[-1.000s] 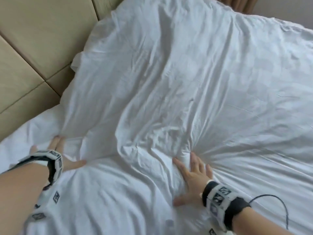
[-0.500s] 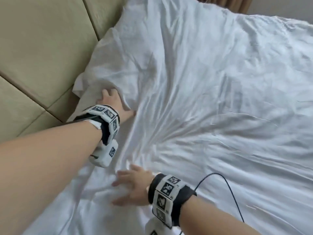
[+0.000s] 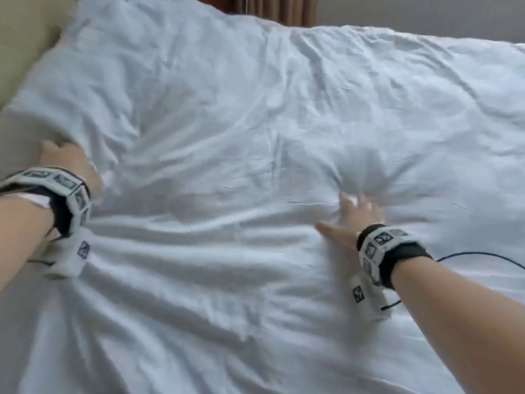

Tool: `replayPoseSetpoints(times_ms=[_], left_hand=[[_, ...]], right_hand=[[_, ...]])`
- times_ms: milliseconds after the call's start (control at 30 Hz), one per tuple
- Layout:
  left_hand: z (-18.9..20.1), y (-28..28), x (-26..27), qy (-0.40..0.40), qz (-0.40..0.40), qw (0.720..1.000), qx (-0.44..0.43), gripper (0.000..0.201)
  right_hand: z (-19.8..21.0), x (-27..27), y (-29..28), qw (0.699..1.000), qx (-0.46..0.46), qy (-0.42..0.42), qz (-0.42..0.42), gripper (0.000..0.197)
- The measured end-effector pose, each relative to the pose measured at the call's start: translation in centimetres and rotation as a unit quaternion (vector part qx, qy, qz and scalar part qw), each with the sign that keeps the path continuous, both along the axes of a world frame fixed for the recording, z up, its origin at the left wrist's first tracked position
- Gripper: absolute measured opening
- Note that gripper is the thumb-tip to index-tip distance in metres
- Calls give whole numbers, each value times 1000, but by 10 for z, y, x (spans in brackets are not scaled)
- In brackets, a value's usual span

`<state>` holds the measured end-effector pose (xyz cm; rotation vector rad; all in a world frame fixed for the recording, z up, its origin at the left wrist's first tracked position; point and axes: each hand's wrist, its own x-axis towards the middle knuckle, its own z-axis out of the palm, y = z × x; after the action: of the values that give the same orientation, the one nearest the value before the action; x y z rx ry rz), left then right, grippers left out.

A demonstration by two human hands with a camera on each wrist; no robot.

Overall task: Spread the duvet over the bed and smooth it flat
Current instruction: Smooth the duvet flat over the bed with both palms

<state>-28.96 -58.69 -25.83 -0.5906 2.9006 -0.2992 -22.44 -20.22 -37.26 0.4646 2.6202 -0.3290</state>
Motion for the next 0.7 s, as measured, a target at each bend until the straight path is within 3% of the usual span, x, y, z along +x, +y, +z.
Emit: replayPoseSetpoints(times_ms=[67, 100, 167, 233, 267, 333, 400, 467, 500, 567, 600, 666, 700], left_hand=[[-1, 60, -27, 132, -65, 988, 40, 51], [-1, 104, -39, 148, -142, 976, 78, 55], [-16, 191, -42, 53, -290, 949, 114, 64], [-50, 254, -39, -107, -320, 930, 145, 78], [-70, 269, -35, -171, -305, 924, 155, 88], [-101, 249, -27, -217, -243, 935, 137, 112], [-121, 197, -23, -202, -199, 957, 55, 125], [-126, 156, -21, -175, -181, 968, 2, 134], [-126, 148, -22, -170, -184, 968, 1, 138], [-131, 151, -28, -170, -183, 968, 1, 141], [-134, 157, -30, -171, -178, 969, -6, 143], [-138, 164, -33, -180, -169, 969, -12, 146], [-142, 164, -35, -185, -164, 969, -11, 148]], right_hand=[[-15, 16, -45, 992, -42, -46, 111, 96], [-18, 29, -76, 979, -70, -58, 182, 91], [-12, 53, -133, 937, -147, -72, 308, 72], [5, 66, -150, 889, -204, -86, 401, 49], [5, 70, -144, 874, -260, -83, 402, 43], [14, 71, -110, 867, -361, -63, 338, 35], [19, 55, -49, 904, -360, 41, 228, 34], [20, 18, 38, 952, -231, 172, 106, 41], [19, -4, 85, 972, -130, 192, 42, 52], [15, -38, 163, 991, 48, 104, -76, 89], [9, -46, 188, 989, 77, 36, -117, 109], [-4, -50, 195, 988, 51, -51, -135, 136], [-11, -50, 178, 992, 36, -67, -102, 142]])
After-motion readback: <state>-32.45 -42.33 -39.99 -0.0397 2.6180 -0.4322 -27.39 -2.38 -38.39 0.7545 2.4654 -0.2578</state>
